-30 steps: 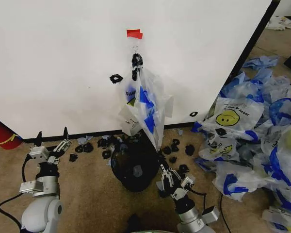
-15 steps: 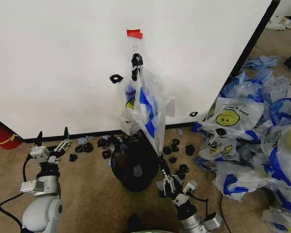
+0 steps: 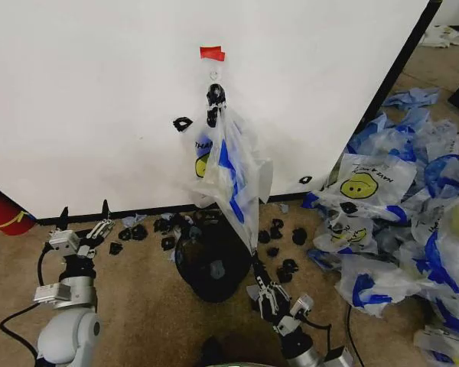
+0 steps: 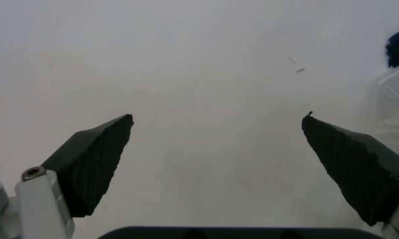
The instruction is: Pick up the garbage bag from the wall and place it over the trash bin.
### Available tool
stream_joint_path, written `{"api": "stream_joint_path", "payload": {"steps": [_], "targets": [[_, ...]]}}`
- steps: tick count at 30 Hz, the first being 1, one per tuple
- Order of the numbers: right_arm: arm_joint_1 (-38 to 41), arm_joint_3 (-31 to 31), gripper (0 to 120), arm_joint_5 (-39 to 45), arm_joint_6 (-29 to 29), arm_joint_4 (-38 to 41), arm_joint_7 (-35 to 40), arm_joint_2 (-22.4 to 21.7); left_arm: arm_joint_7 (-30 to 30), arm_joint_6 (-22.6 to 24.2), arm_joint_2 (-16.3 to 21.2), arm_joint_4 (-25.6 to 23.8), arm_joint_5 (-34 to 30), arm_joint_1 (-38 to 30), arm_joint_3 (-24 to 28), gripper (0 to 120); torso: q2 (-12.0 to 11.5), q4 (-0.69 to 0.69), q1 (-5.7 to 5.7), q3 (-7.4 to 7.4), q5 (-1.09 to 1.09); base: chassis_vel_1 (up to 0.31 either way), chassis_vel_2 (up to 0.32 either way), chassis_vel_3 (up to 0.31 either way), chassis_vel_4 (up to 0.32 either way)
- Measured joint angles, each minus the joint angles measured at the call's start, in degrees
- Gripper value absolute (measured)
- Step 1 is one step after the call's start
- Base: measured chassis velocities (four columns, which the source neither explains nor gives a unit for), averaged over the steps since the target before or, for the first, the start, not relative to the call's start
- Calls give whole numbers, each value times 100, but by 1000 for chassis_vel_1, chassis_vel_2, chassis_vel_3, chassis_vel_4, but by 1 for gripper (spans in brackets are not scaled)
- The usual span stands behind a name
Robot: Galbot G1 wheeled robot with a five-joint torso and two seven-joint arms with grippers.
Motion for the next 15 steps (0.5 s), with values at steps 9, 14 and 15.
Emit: {"api": "stream_joint_path", "payload": {"steps": [9,14,15], "targets": [[363,-105,0,-2,-64,-39,125,-34,4,-54,-32,41,41,6,2,100,0,0,0,0,0,0,0,0,0],[956,-333,0,10,-217,-28,424,-129,6,-98,-58,50,61,39,-1,100,0,0,0,0,0,0,0,0,0],[956,-333,0,10,-217,-28,424,-129,6,-98,-58,50,61,39,-1,100,0,0,0,0,0,0,0,0,0]]}}
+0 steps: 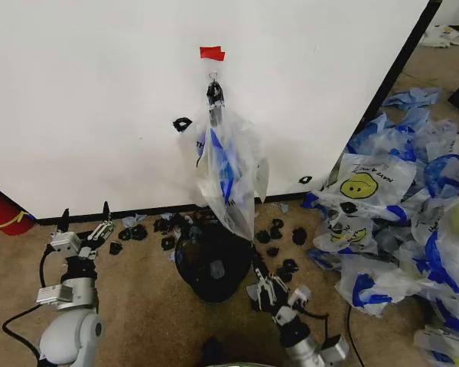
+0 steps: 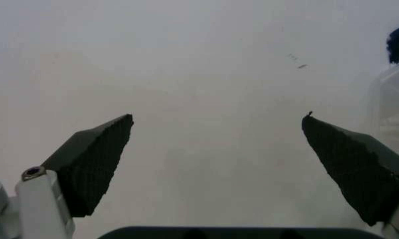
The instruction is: Pick up the garbage bag from the wall and place it over the trash bin.
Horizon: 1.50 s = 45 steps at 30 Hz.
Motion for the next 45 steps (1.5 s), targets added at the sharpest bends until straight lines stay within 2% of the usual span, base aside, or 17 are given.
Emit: {"api": "stream_joint_path", "payload": {"steps": [6,15,17,22,23,28,31,35,39,45], "targets": [[940,-369,0,40,-172,-61,357,-76,0,-4,27,-78,6,31,16,100,0,1,0,0,0,0,0,0,0],[1543,-609,0,86,-301,-66,628,-121,-19,177,103,-508,-226,161,124,99,0,0,0,0,0,0,0,0,0],[1580,-622,0,91,-315,-54,653,-128,-33,279,149,-679,-356,216,221,99,0,1,0,0,0,0,0,0,0],[1590,-631,0,91,-332,-48,682,-146,-286,892,408,-1460,-1228,398,910,98,0,-1,0,0,0,0,0,0,0],[1590,-631,0,91,-332,-48,682,-146,-286,892,408,-1460,-1228,398,910,98,0,-1,0,0,0,0,0,0,0],[1661,-708,0,89,-358,-38,747,-185,-551,1462,784,-2158,-2067,416,1607,97,0,-1,0,0,1,0,0,0,0],[1702,-760,0,91,-374,-37,771,-192,-577,1583,928,-2285,-2297,356,1695,97,0,0,0,0,0,0,0,0,0],[1874,-994,0,118,-434,-76,844,-204,-670,1820,1383,-2479,-2910,121,1753,97,0,-1,0,0,-1,0,0,0,0],[2128,-1265,0,169,-481,-176,913,-190,-776,1925,1667,-2605,-3314,15,1775,97,0,2,0,0,0,0,0,0,0],[2349,-1488,0,227,-570,-225,1024,-148,-955,2049,2142,-2524,-3775,-390,2067,97,0,-1,0,0,-1,0,0,0,0]]}}
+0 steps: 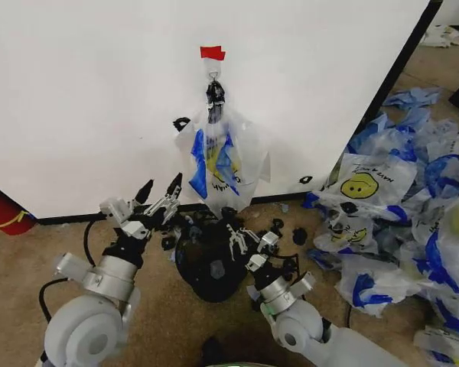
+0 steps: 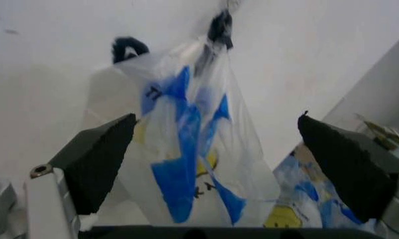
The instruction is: Pick up the garbage bag from the wall and place it over the trash bin.
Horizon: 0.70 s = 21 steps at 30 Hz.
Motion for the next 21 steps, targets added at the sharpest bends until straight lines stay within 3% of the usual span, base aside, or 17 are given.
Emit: {"api": "stream_joint_path", "payload": {"steps": [9,21], "targets": [[55,-105,0,1,-32,-38,53,28,-60,13,510,425,-277,-509,376,97,0,2,0,0,1,0,0,0,0],[-20,-38,0,-52,-34,-34,87,-3,-170,-23,745,972,-393,-1493,1005,97,0,1,0,0,1,0,0,0,0]]}}
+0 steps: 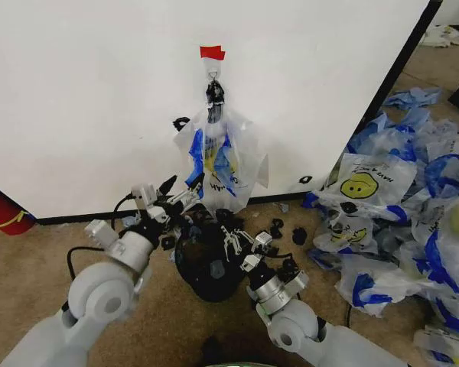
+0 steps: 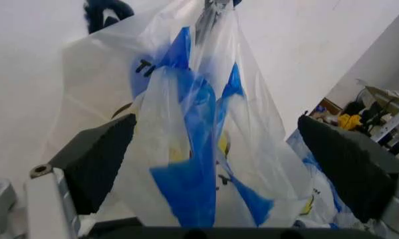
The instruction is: Pick up the garbage bag from the wall and place it over the trash bin.
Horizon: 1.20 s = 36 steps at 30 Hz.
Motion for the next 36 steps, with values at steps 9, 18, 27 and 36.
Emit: {"api": "stream_joint_path", "payload": {"steps": [9,18,27,36], "targets": [[-19,50,0,-30,1,-4,25,-6,-46,-6,5,71,-27,-252,306,97,0,0,0,0,0,0,0,0,0],[-15,51,0,-52,4,-10,50,5,-62,-9,62,190,-37,-447,566,97,0,1,0,0,1,0,0,0,0],[-46,117,0,-71,16,-15,63,-35,-75,-35,4,396,-9,-652,869,97,0,0,0,0,0,0,0,0,0],[-87,145,0,-112,33,-27,78,-30,-80,-100,-24,581,24,-795,1030,84,0,0,0,0,1,0,0,0,0]]}}
